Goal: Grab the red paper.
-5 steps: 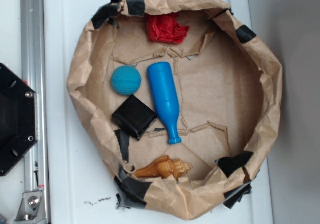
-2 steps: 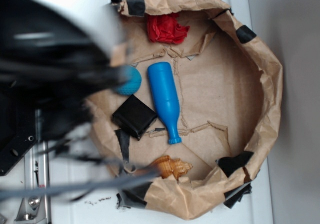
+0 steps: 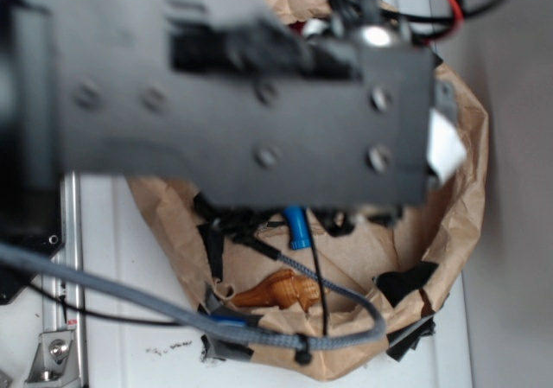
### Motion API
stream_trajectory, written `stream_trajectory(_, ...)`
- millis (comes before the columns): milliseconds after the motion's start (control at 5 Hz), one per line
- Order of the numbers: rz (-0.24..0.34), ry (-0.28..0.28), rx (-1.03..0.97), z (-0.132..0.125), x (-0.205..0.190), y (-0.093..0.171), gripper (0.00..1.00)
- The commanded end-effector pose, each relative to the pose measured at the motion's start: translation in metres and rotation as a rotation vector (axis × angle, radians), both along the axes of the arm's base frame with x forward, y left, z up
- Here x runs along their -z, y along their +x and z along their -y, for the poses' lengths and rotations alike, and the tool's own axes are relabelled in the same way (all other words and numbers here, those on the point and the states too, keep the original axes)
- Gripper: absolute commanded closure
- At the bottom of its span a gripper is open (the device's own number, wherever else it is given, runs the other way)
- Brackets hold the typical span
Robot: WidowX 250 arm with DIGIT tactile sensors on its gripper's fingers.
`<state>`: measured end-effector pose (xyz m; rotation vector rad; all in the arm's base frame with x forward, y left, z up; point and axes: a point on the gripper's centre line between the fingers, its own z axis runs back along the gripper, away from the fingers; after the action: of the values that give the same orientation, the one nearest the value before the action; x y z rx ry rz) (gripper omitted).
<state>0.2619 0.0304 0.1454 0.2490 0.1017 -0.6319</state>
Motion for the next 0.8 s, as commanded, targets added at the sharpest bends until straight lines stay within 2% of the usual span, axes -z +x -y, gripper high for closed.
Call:
stream_trajectory(0,0.032,0.006,0.04,0.011,-0.007,0.003,0.0)
stream_trajectory(200,0.032,0.006,0.04,0.011,-0.007,0.003,0.0)
stream_trajectory(400,-0.008,0.09,0.119,-0.002,0.034,0.002,0.0)
stream_trajectory(600,-0.047,0.248,0.257,-0.017,0.071,0.005,0.0)
